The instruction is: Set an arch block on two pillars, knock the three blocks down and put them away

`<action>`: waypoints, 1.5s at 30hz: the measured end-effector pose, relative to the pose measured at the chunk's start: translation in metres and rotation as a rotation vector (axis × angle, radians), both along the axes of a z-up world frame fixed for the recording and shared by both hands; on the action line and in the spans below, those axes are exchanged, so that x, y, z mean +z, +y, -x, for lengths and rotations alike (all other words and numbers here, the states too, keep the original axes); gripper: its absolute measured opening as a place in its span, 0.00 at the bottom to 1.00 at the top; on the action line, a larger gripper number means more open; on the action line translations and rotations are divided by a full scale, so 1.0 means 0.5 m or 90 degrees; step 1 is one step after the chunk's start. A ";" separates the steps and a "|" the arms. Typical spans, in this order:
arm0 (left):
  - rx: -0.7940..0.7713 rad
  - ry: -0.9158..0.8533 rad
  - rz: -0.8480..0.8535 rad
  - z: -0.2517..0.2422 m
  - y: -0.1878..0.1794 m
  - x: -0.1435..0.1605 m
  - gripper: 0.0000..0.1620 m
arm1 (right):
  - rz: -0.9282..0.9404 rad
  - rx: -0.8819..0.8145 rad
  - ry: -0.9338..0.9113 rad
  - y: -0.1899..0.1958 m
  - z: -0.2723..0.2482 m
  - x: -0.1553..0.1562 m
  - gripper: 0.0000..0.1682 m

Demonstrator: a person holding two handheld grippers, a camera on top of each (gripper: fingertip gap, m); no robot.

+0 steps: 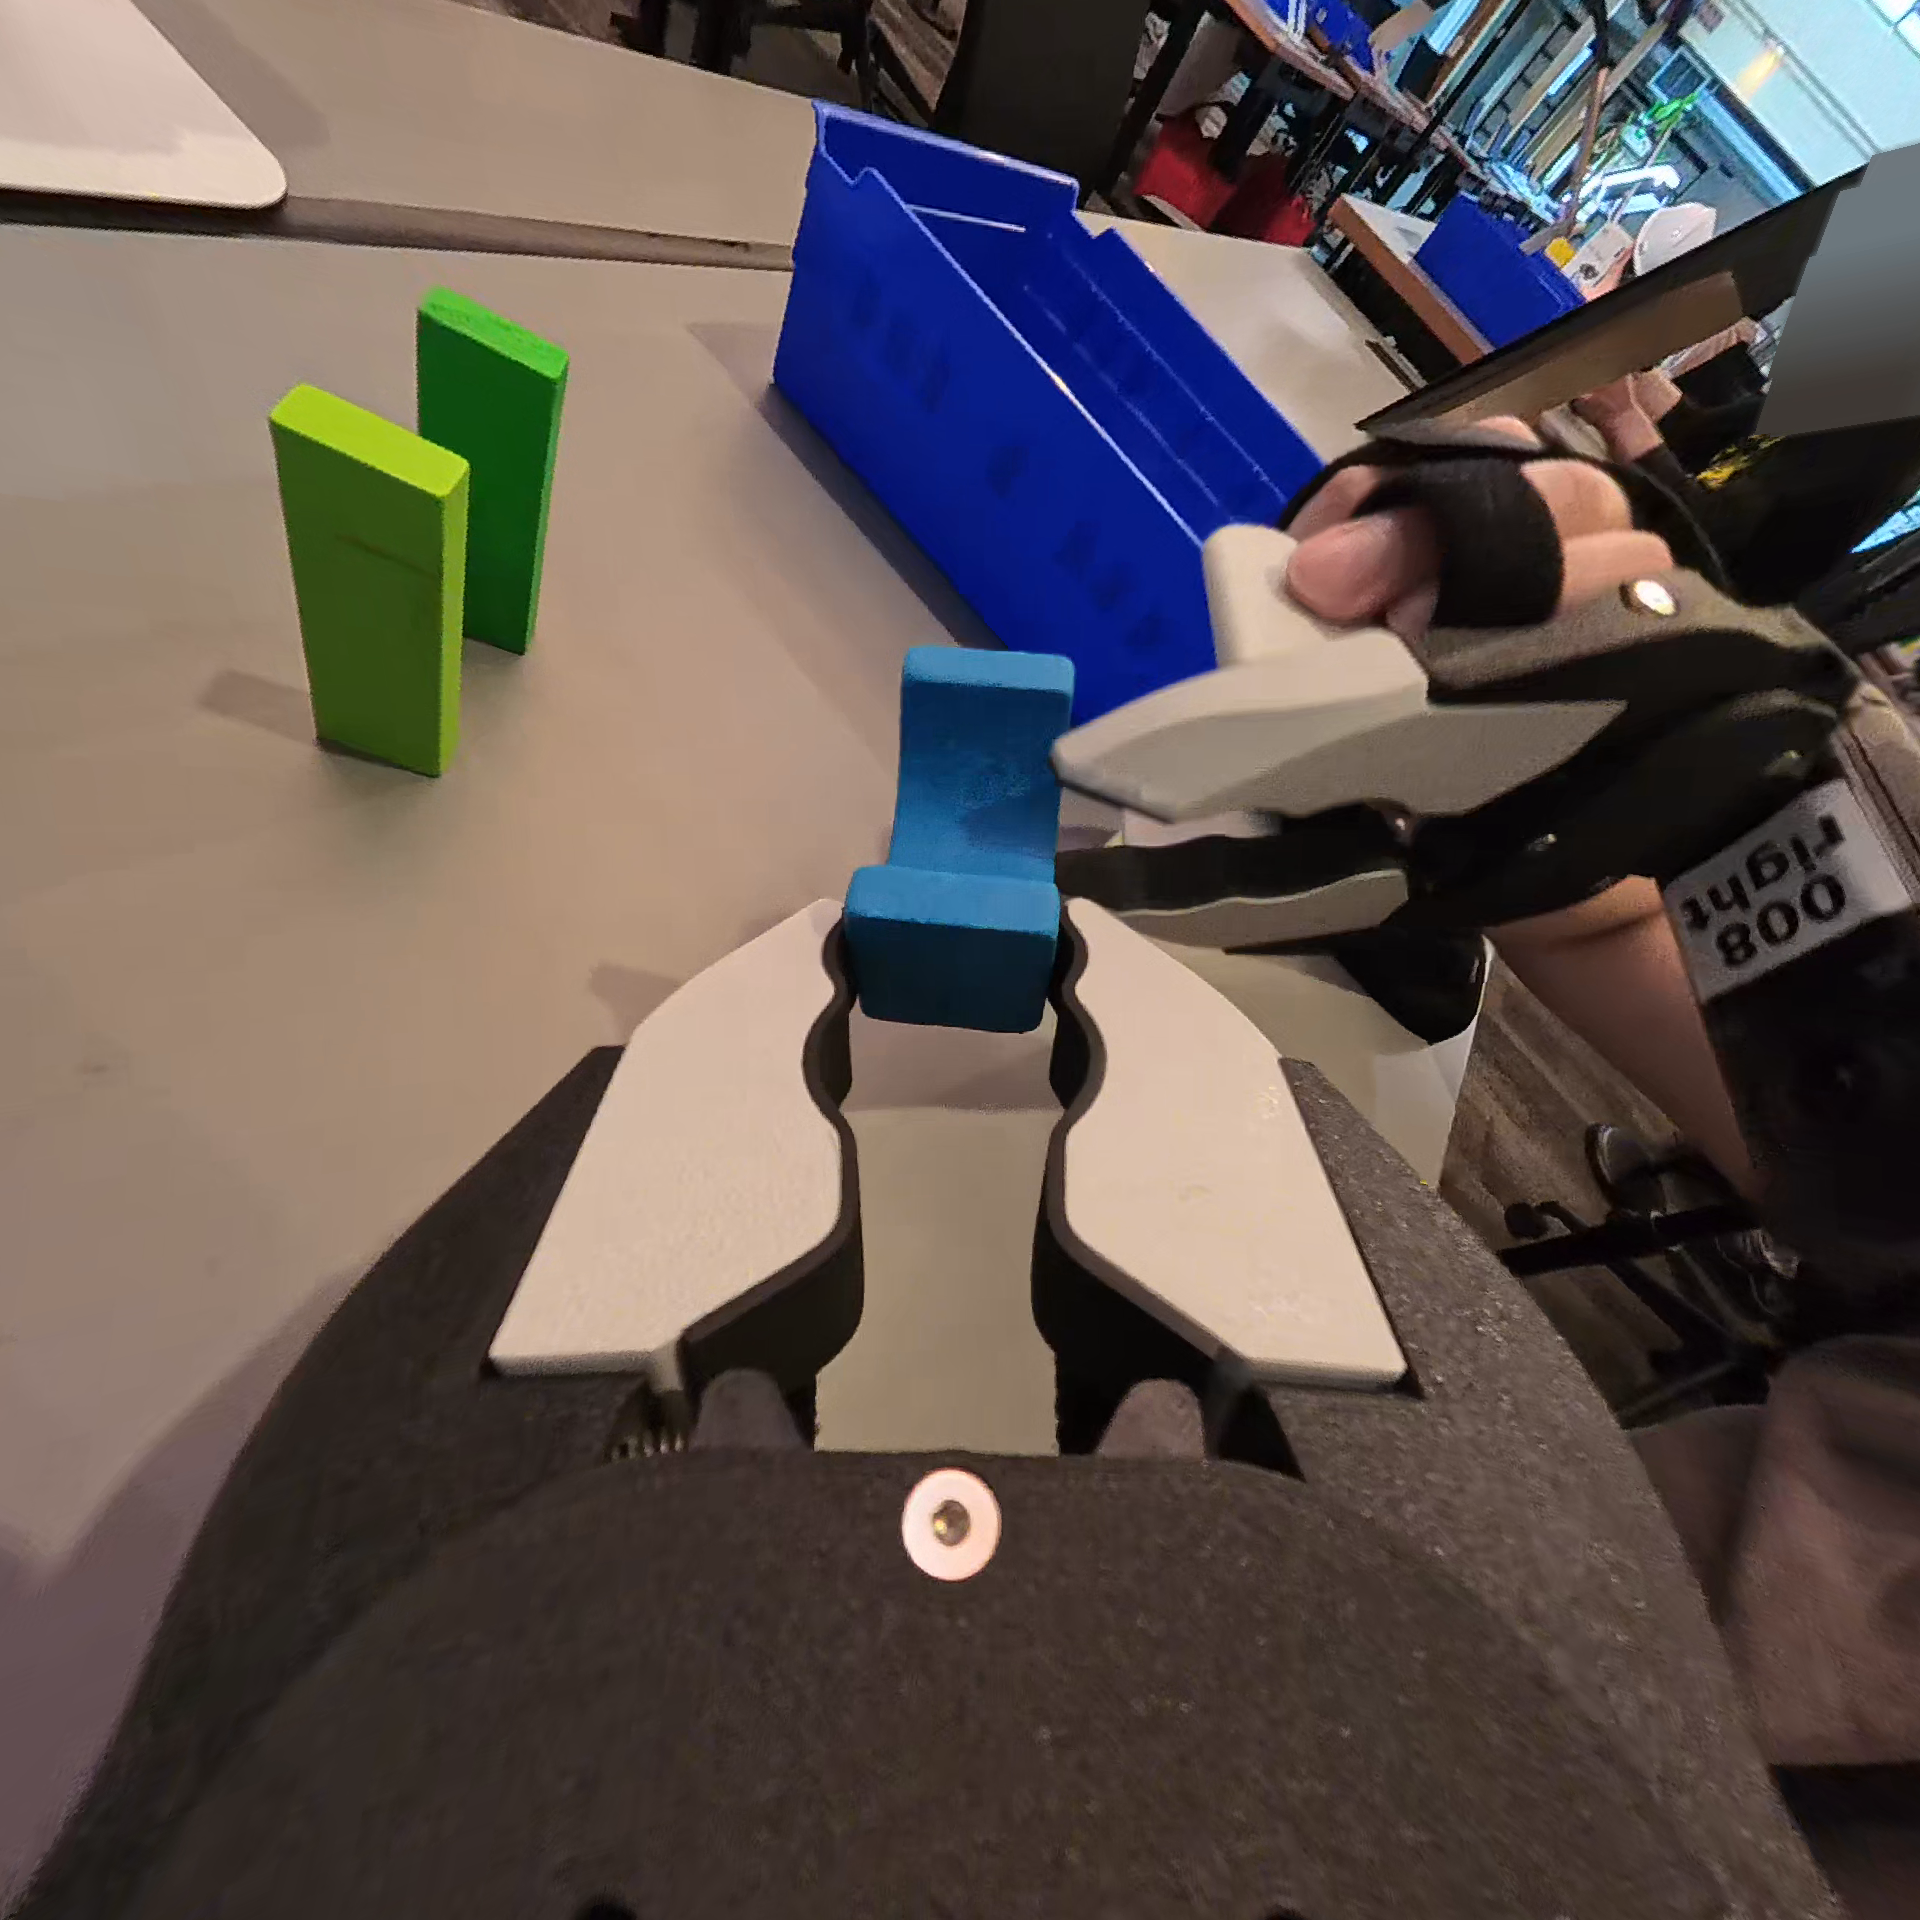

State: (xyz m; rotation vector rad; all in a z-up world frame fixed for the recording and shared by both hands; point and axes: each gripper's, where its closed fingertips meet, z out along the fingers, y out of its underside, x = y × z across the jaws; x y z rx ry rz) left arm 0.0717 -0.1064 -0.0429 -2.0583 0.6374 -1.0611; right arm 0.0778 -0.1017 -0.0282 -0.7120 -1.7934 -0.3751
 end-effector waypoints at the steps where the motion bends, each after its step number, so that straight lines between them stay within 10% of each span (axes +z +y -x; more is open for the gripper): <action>1: 0.005 0.005 0.001 0.000 0.002 -0.003 0.21 | -0.010 0.002 -0.008 -0.003 0.006 -0.004 0.16; 21: 0.107 0.036 -0.040 0.046 0.048 -0.009 0.33 | 0.060 -0.174 -0.010 0.064 0.004 -0.064 0.07; 33: 0.119 0.094 -0.150 0.067 0.060 0.021 0.44 | 0.977 -0.122 0.760 0.101 0.000 0.111 0.07; 45: 0.227 0.188 -0.410 0.025 0.075 0.113 0.35 | 1.296 -0.033 1.012 0.060 0.034 0.136 0.07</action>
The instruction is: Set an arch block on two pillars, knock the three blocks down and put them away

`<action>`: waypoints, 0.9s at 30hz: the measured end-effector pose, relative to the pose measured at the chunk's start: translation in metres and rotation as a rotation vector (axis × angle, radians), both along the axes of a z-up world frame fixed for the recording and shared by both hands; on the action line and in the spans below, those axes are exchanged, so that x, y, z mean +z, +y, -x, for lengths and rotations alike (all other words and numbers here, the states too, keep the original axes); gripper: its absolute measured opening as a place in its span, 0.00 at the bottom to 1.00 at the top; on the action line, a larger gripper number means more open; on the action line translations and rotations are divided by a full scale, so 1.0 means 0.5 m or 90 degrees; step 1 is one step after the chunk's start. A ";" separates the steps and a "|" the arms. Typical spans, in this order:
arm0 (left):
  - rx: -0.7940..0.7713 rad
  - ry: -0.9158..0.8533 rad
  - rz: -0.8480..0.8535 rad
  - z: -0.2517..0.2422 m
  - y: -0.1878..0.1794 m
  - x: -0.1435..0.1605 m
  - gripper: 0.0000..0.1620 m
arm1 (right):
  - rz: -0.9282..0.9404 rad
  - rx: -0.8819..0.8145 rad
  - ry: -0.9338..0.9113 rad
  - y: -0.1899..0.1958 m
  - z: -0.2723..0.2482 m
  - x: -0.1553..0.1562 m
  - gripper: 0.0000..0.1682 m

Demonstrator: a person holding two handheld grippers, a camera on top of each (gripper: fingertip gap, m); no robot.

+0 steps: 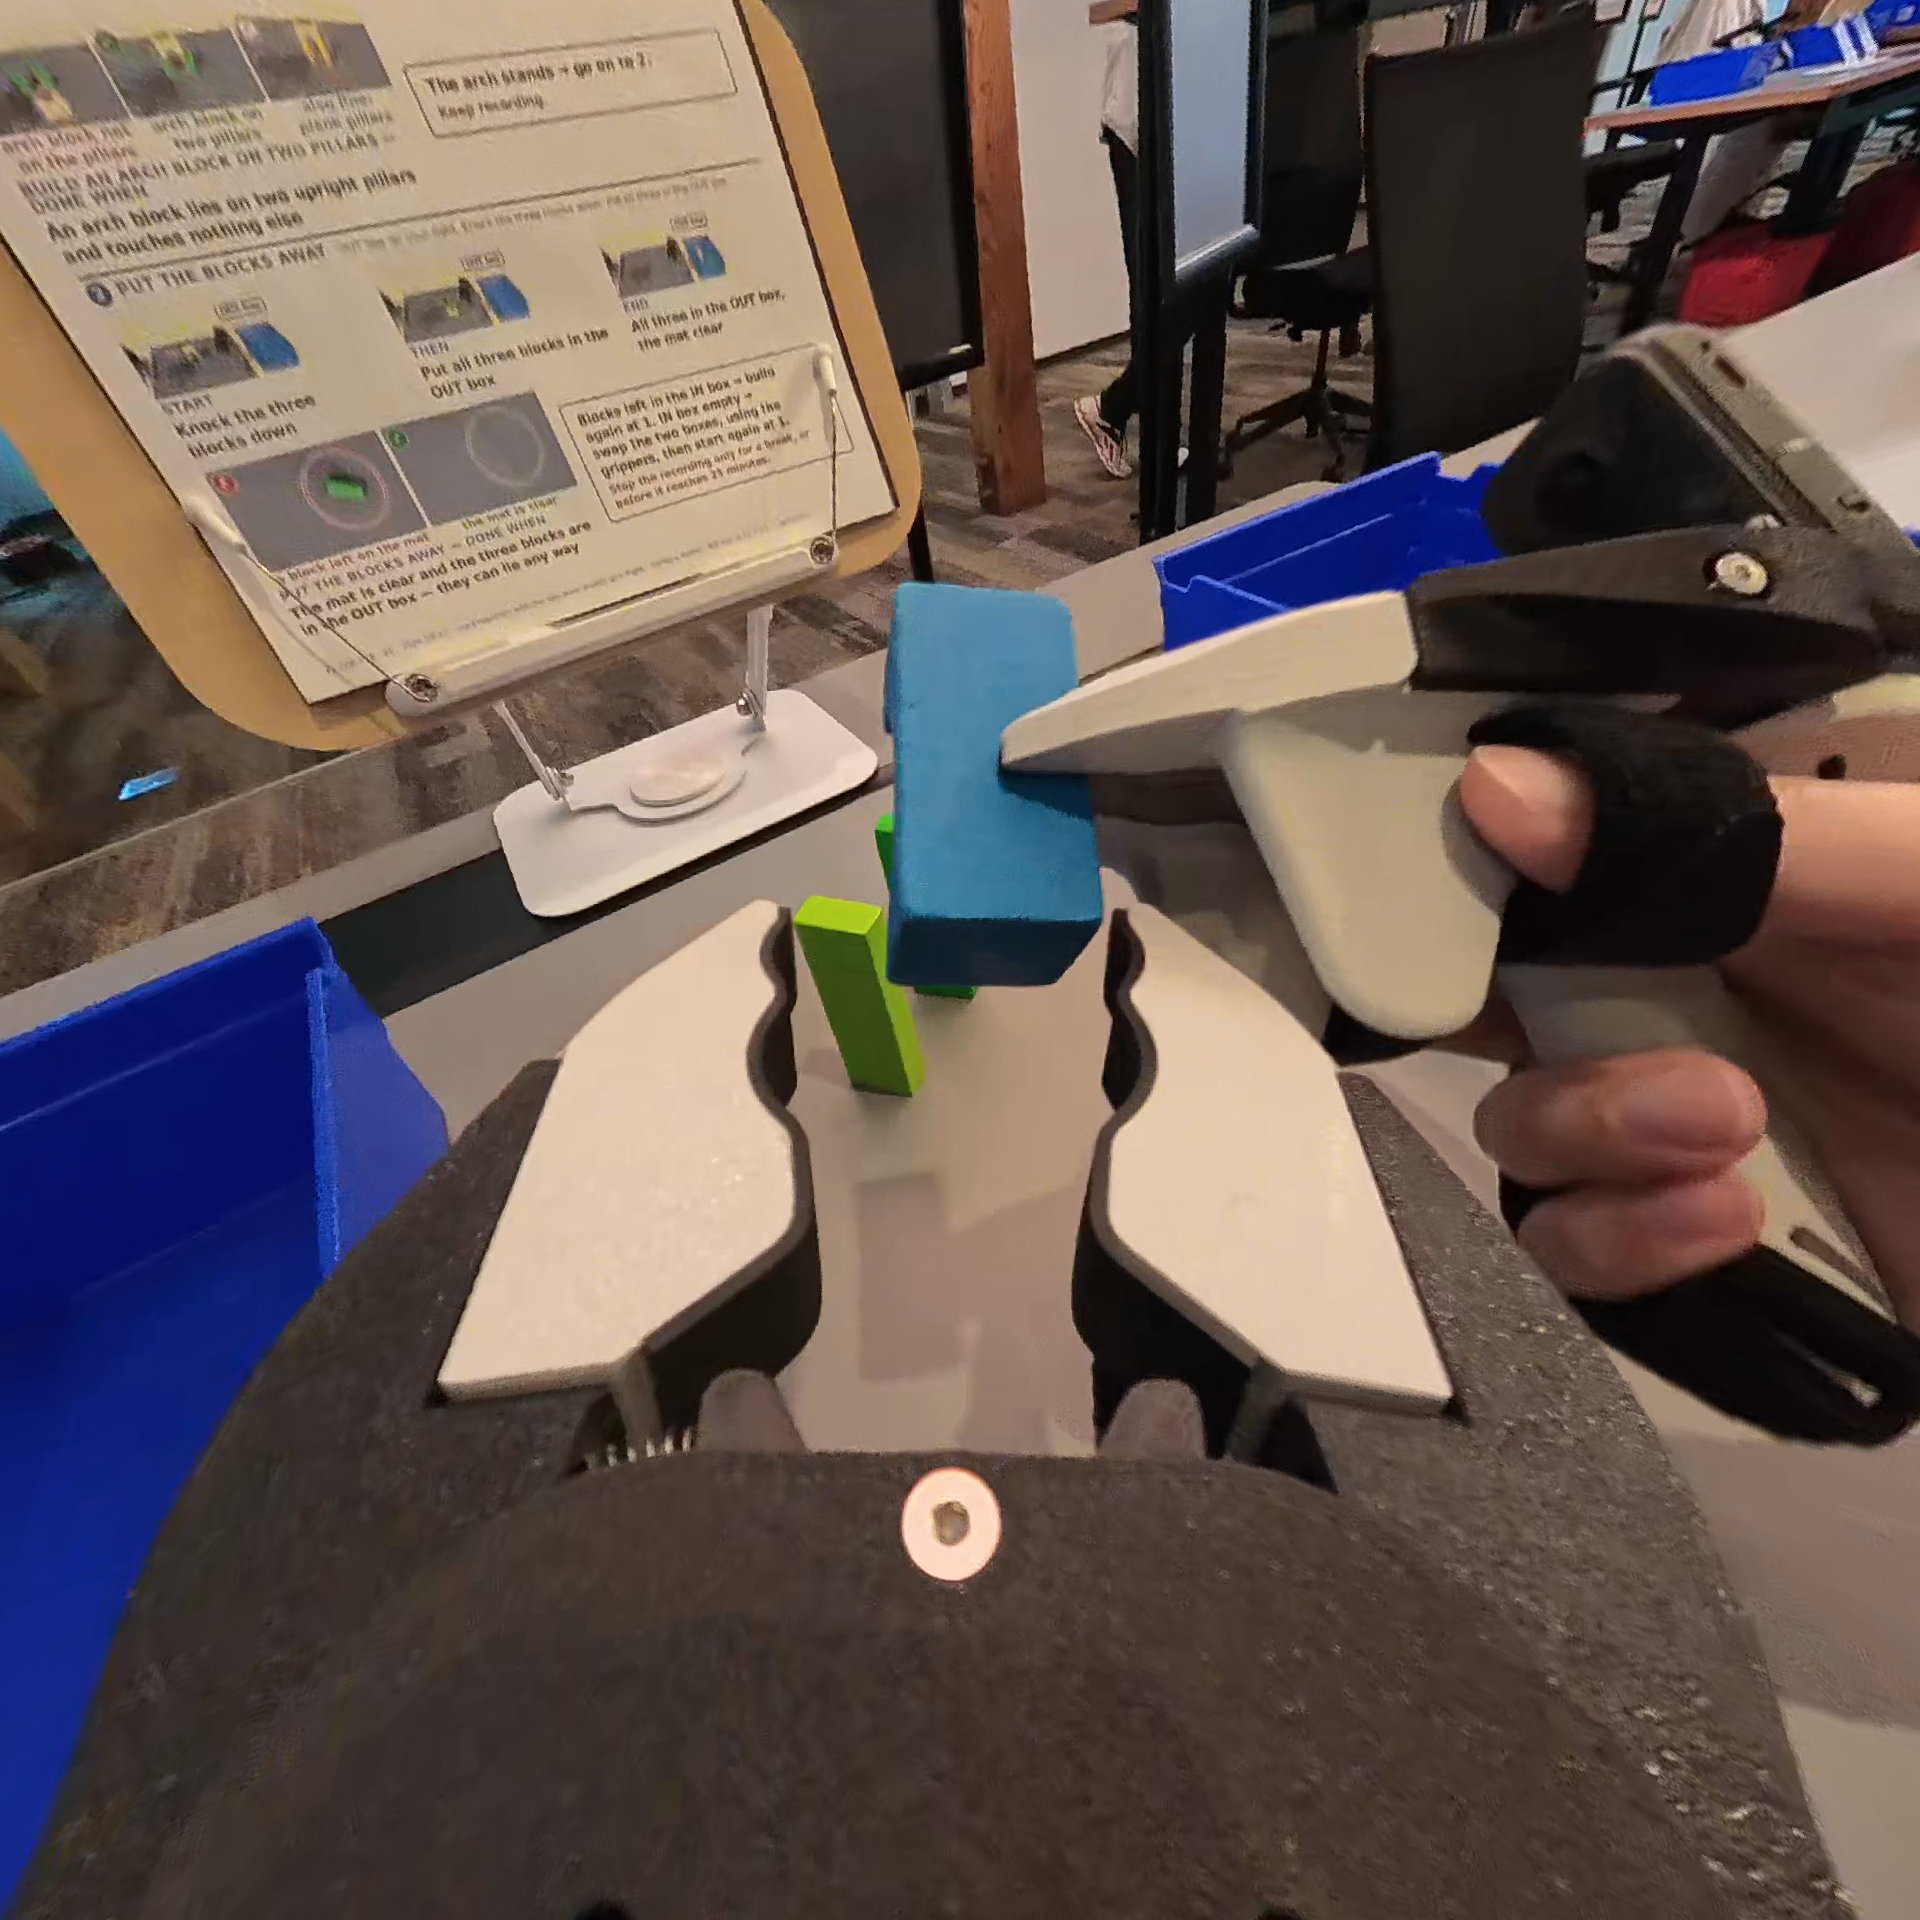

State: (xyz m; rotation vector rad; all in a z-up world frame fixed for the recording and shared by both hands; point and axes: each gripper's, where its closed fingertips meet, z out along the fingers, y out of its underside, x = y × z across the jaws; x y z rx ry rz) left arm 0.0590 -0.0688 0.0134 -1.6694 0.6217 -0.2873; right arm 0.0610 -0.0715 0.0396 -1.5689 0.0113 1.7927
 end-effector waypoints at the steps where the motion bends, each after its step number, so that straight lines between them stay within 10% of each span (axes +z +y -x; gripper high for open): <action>1: 0.000 0.000 0.000 -0.003 0.000 0.000 0.34 | 0.004 -0.005 0.008 -0.003 0.001 0.001 0.07; 15: -0.064 -0.031 0.022 0.024 -0.032 0.020 0.22 | -0.079 0.070 -0.056 -0.046 -0.016 0.015 0.13; 27: -0.330 0.012 0.149 0.007 -0.103 -0.003 0.22 | -0.669 0.392 -0.554 -0.068 -0.052 0.027 0.33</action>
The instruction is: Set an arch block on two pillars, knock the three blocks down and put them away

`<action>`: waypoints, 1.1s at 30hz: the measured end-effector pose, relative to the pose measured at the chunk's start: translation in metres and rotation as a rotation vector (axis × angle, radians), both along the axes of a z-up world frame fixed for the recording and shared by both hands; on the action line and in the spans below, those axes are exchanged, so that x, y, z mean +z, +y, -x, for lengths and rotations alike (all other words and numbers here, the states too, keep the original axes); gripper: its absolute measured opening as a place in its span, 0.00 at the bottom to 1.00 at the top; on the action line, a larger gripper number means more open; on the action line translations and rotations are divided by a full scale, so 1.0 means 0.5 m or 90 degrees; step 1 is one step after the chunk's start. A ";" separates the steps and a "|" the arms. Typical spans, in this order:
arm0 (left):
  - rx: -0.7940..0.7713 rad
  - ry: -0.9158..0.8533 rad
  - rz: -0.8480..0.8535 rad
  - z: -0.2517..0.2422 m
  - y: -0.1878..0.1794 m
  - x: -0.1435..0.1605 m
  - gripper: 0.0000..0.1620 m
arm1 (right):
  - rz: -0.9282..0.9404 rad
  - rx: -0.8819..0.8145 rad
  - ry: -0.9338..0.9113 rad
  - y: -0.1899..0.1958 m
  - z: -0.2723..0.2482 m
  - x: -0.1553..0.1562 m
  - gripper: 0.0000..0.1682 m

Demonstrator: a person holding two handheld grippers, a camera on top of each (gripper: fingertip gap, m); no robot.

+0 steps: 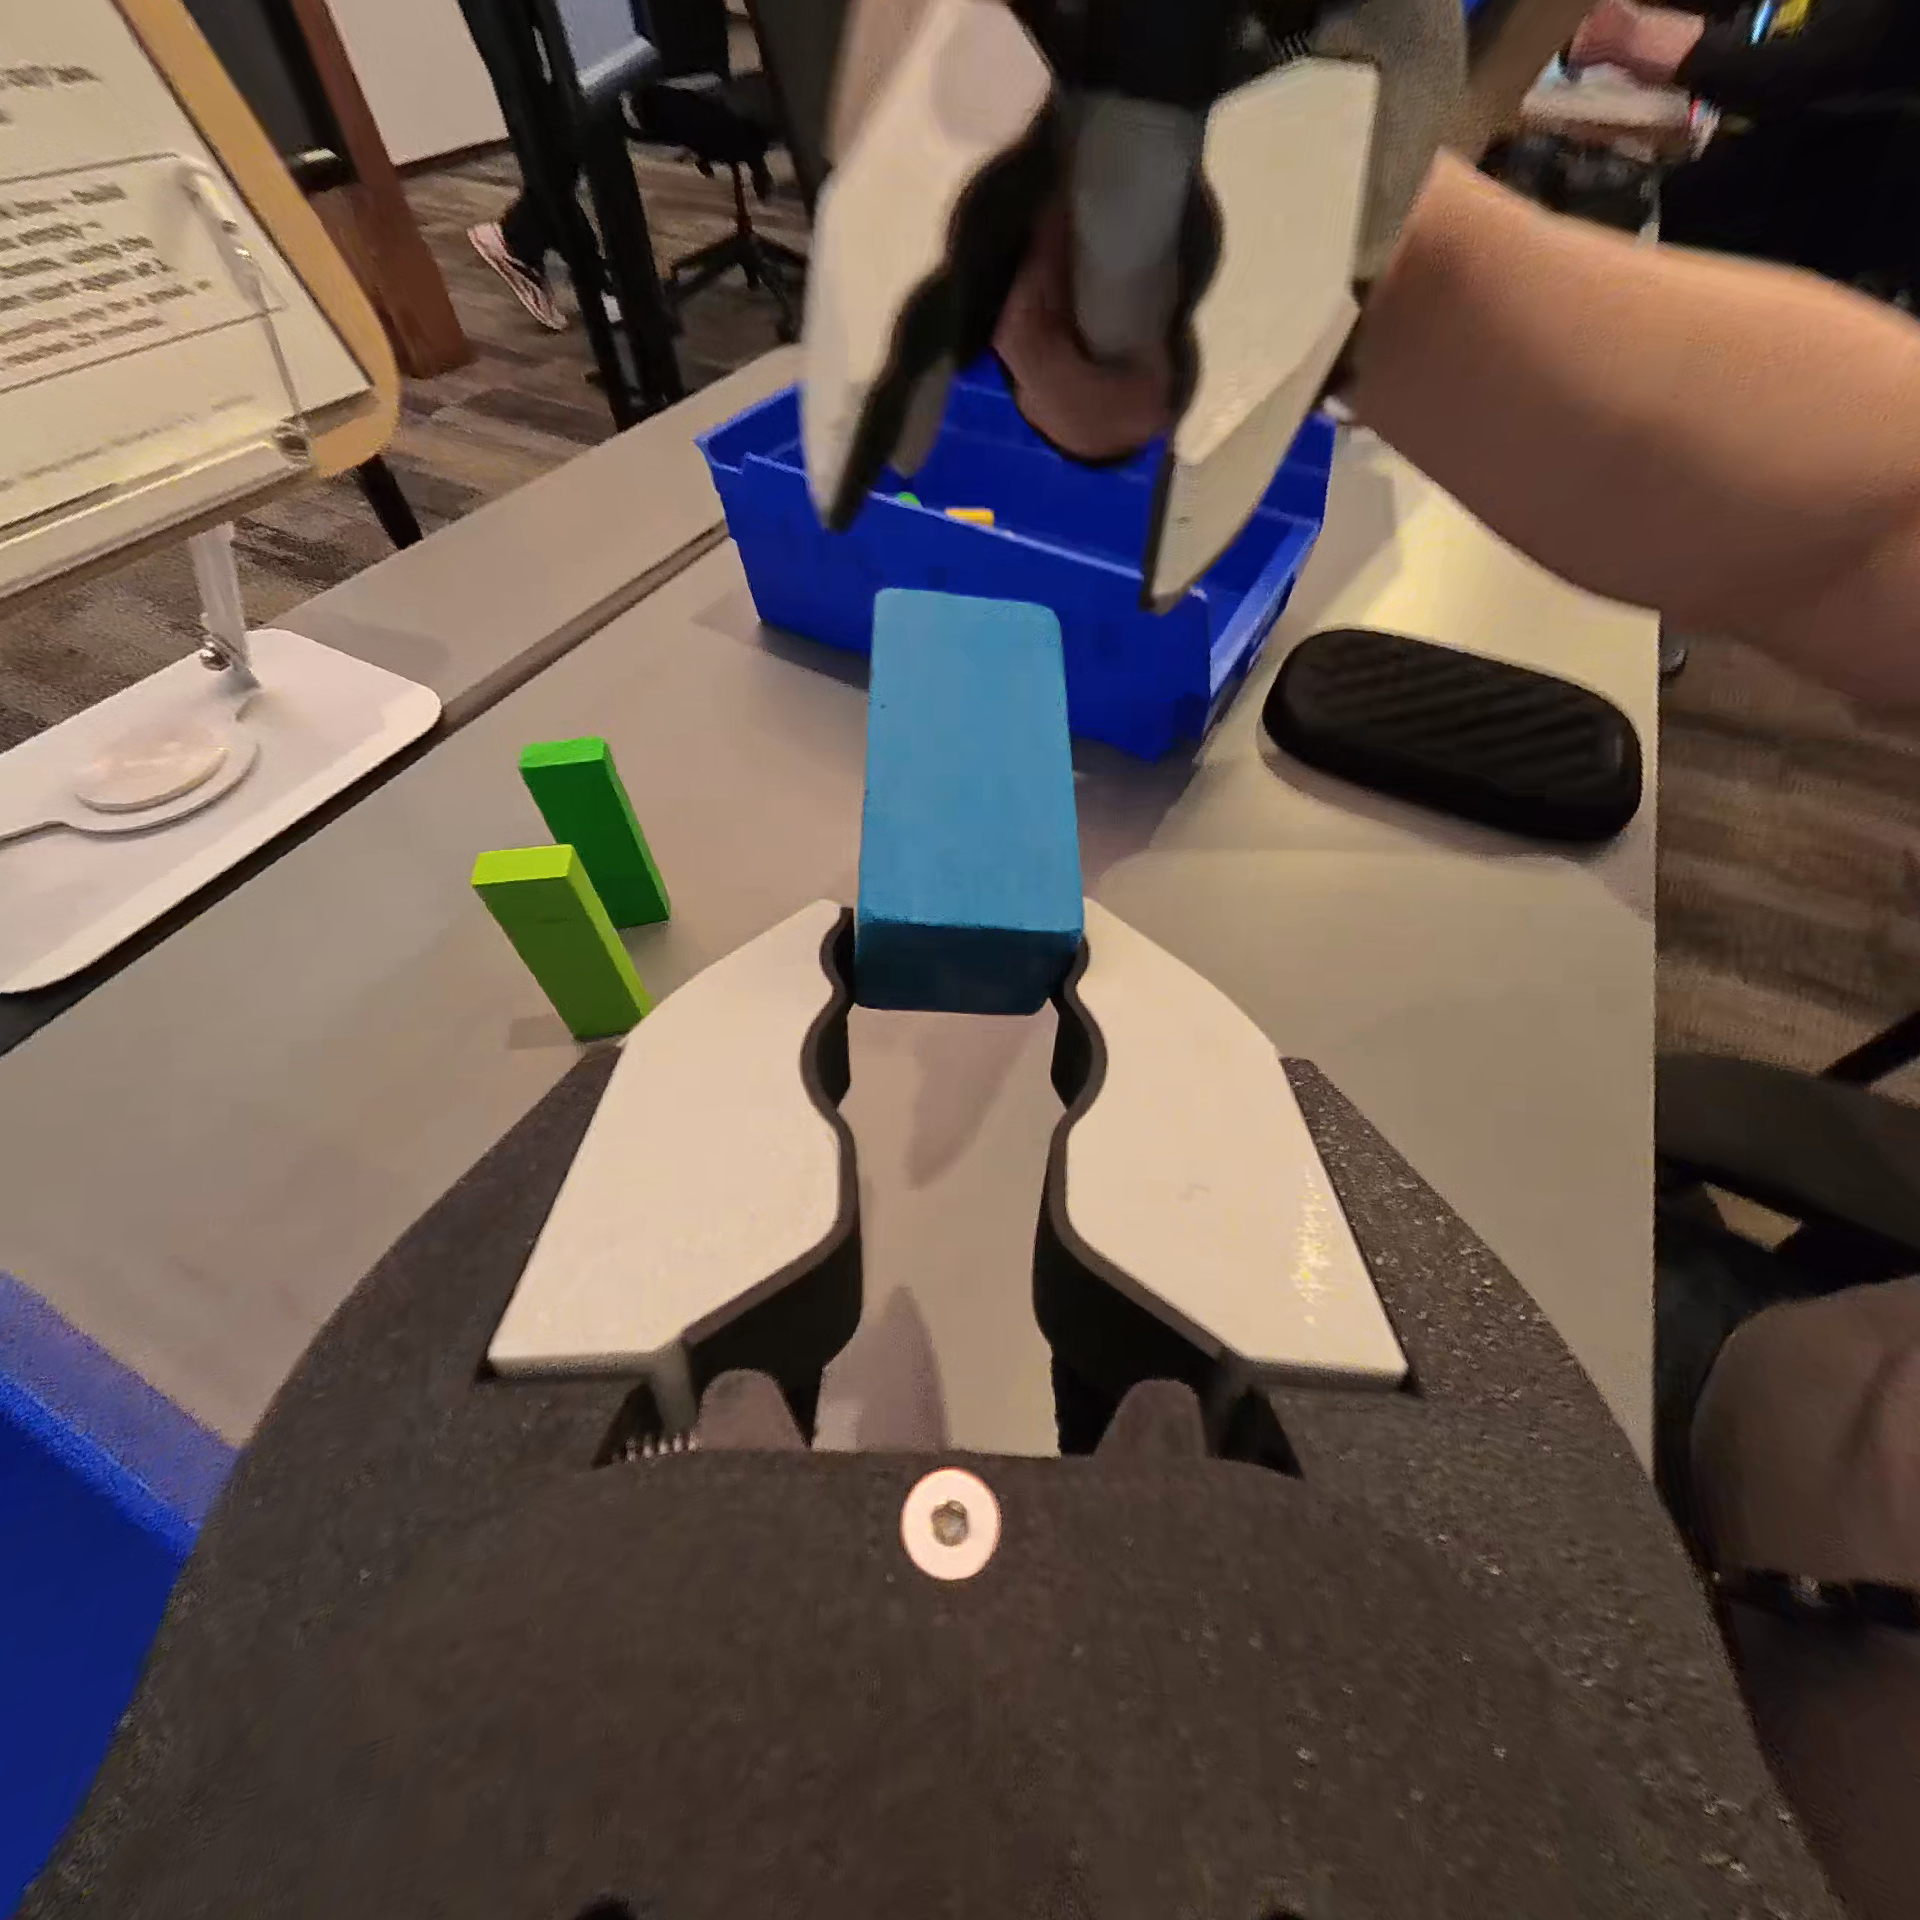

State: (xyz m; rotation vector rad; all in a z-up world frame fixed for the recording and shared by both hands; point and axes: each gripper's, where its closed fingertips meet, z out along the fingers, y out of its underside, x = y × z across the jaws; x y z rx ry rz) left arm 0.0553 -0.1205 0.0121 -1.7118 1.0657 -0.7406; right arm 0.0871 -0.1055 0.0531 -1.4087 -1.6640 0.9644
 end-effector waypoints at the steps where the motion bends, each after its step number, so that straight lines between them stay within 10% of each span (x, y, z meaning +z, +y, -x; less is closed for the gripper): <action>1: 0.001 0.018 -0.006 -0.003 0.001 -0.007 0.22 | -0.034 0.019 -0.035 0.005 0.004 -0.006 0.33; 10: 0.014 0.080 -0.001 -0.035 0.009 -0.045 0.21 | -0.089 0.159 -0.252 -0.028 0.031 -0.064 0.33; 27: 0.026 0.065 -0.010 -0.041 0.012 -0.062 0.22 | -0.014 0.143 -0.288 -0.022 0.018 -0.134 0.20; 30: 0.079 0.086 -0.008 -0.011 0.030 -0.075 0.44 | -0.096 0.131 -0.309 0.043 0.008 -0.116 0.21; 33: 0.092 0.024 0.042 -0.002 0.021 -0.099 0.40 | -0.142 0.114 -0.313 0.149 0.000 -0.085 0.21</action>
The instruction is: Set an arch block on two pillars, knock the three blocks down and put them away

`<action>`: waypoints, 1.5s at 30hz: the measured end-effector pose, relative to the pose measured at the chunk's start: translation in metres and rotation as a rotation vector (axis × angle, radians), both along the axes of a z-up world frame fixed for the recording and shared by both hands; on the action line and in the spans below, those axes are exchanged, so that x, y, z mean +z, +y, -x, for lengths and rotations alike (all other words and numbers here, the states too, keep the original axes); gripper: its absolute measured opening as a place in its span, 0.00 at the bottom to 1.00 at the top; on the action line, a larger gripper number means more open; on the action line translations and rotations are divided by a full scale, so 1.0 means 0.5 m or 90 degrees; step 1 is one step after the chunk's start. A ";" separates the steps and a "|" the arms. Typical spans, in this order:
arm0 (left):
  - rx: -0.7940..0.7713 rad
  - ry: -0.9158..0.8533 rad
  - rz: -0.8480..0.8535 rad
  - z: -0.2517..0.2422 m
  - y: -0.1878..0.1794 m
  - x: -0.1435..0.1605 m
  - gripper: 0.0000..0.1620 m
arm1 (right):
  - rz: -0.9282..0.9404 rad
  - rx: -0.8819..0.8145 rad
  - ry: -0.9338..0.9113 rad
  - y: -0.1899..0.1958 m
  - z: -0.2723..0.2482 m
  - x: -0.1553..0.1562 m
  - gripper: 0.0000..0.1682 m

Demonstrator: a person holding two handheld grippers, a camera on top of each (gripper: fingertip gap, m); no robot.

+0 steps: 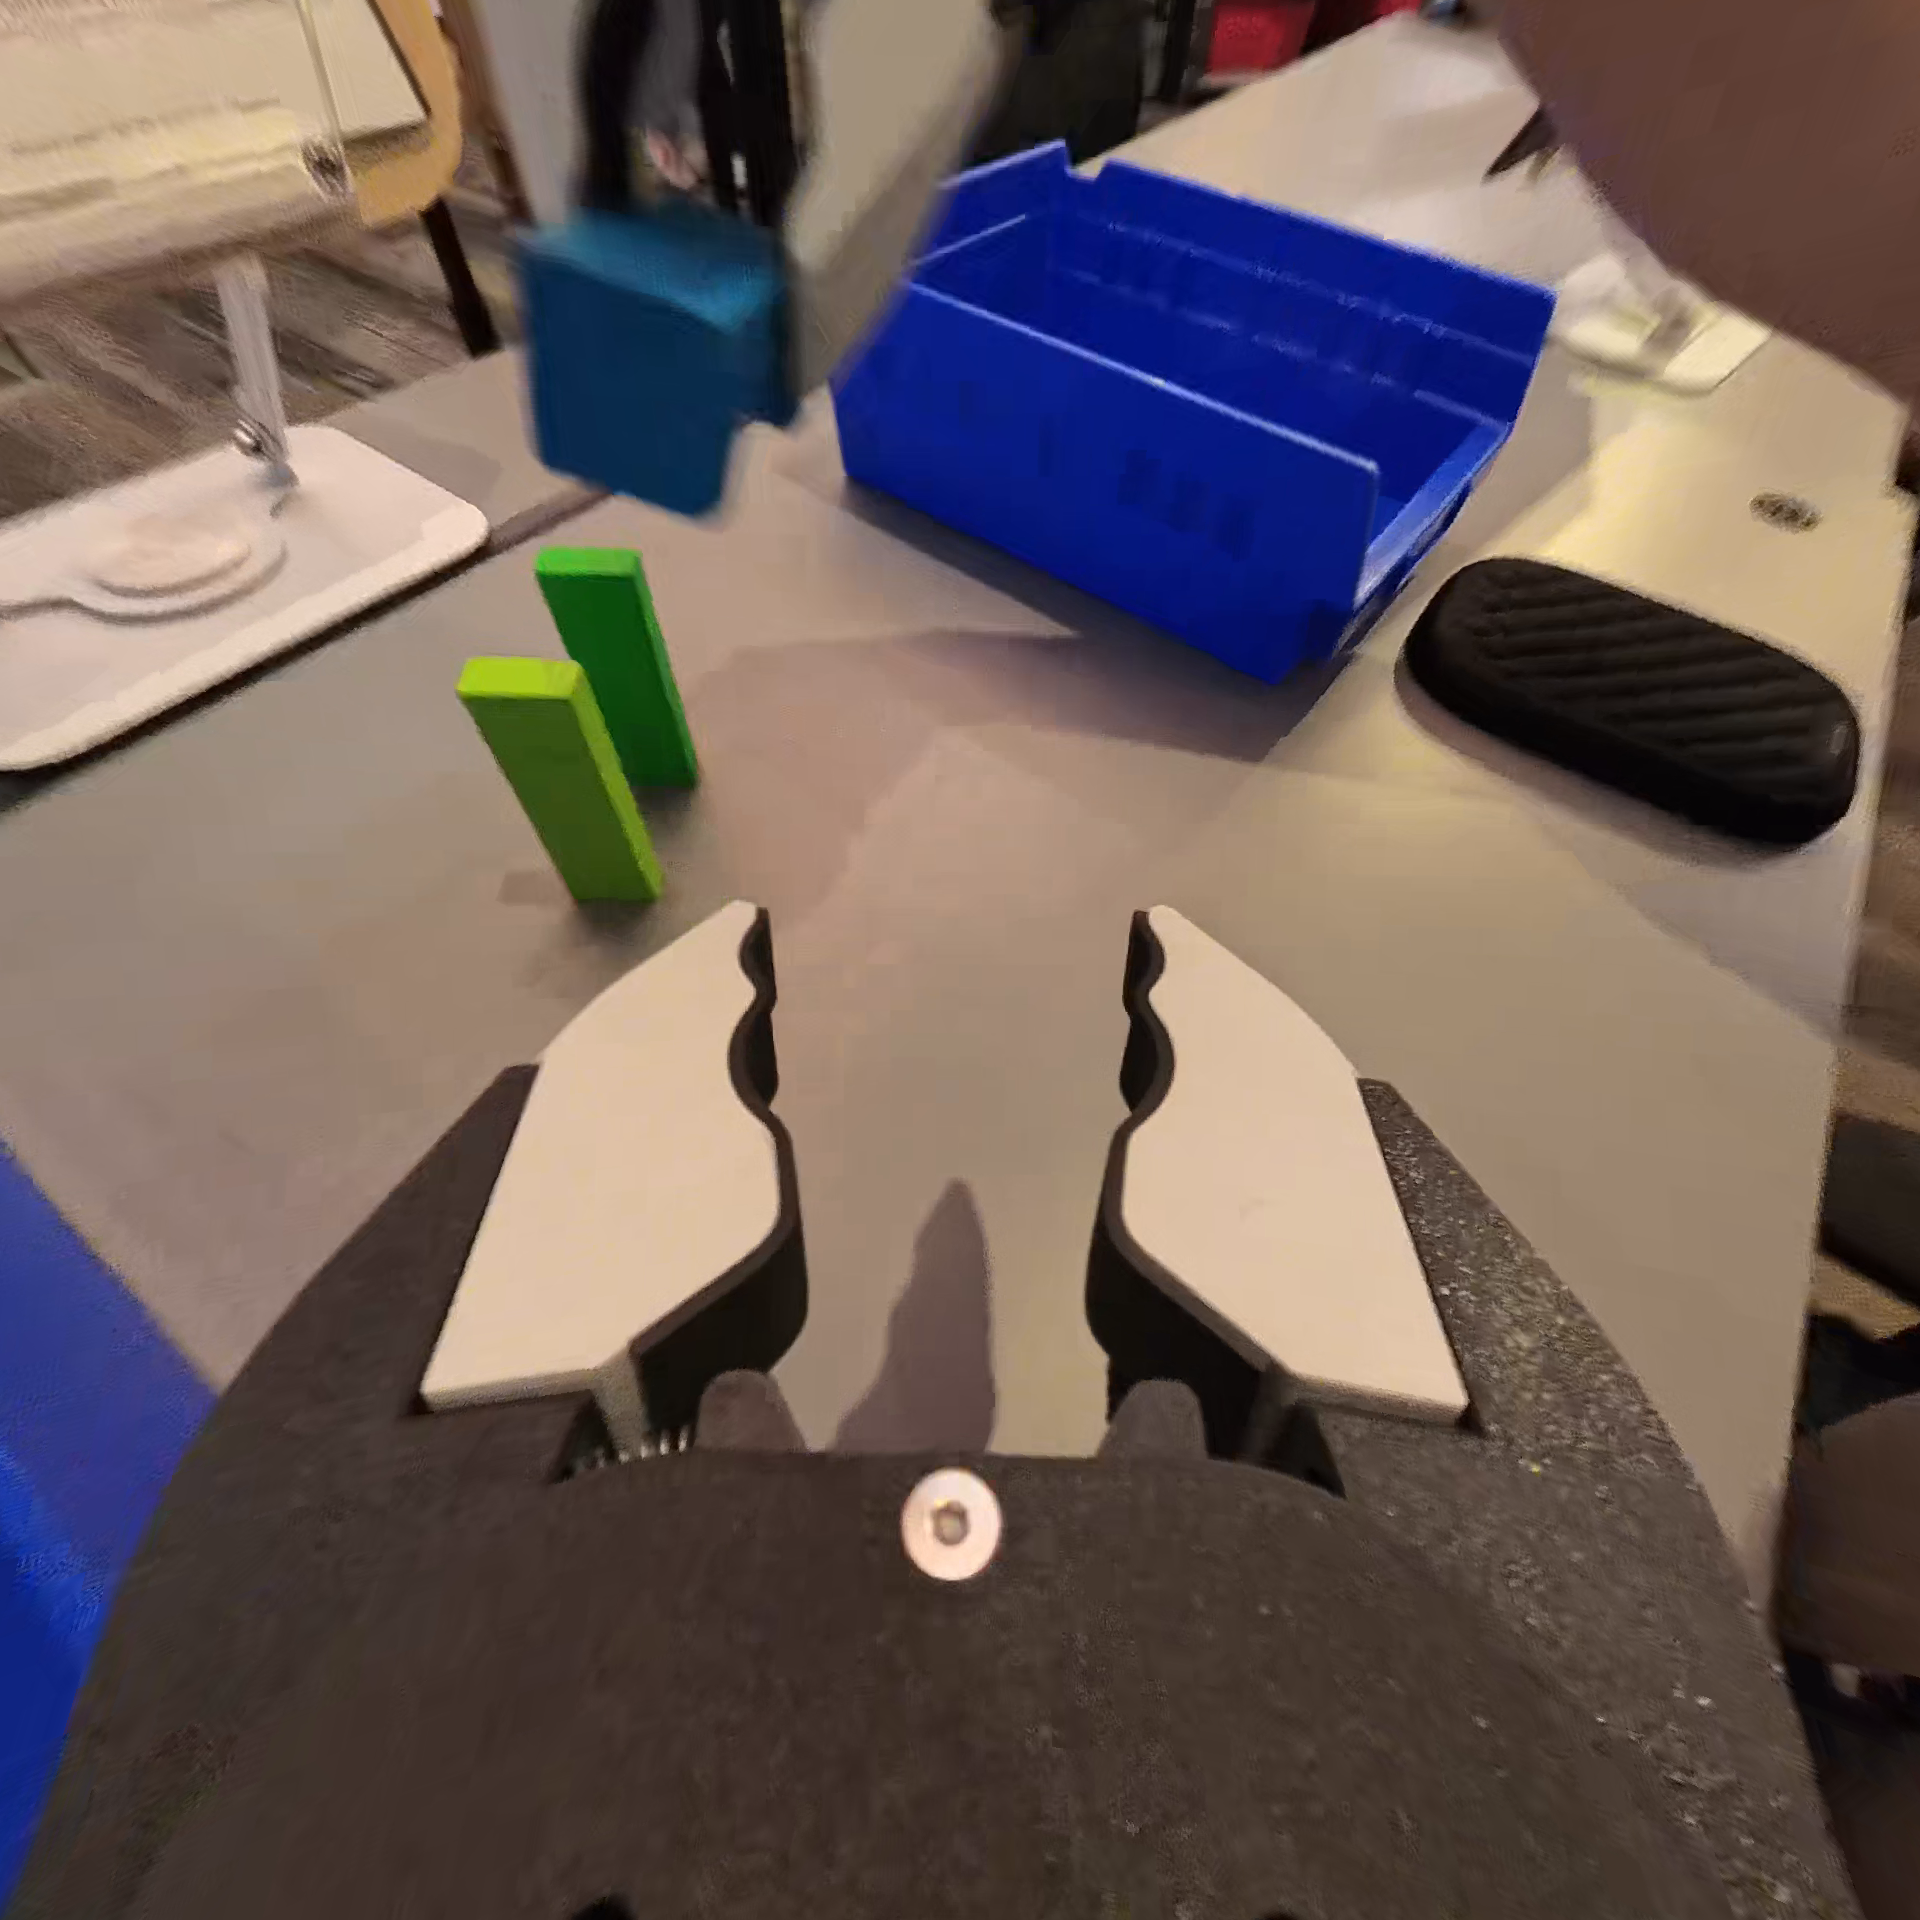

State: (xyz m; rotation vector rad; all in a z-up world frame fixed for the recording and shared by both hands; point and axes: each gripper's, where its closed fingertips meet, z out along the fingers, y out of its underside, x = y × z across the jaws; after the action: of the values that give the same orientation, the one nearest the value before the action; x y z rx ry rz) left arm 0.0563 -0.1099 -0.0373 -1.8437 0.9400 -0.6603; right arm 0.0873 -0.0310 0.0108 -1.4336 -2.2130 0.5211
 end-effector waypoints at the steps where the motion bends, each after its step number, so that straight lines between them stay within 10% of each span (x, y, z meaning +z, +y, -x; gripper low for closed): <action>1: -0.004 -0.024 0.023 -0.005 -0.007 -0.015 0.39 | -0.012 0.000 -0.011 0.034 -0.004 -0.003 0.21; 8: -0.007 0.027 0.048 -0.025 -0.017 -0.113 0.36 | -0.036 0.017 -0.101 0.138 0.000 -0.079 0.21; 19: -0.035 -0.024 0.091 -0.035 -0.024 -0.106 0.34 | -0.008 0.052 -0.123 0.156 0.010 -0.124 0.21; 45: -0.025 0.001 0.089 -0.024 -0.023 -0.120 0.36 | -0.032 0.024 -0.116 0.149 -0.011 -0.083 0.27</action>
State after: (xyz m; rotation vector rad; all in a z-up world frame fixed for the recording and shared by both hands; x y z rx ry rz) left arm 0.0684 -0.1214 -0.0972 -1.9523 0.9537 -0.7666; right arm 0.0927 0.0433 -0.0306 -1.4671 -2.3818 0.3561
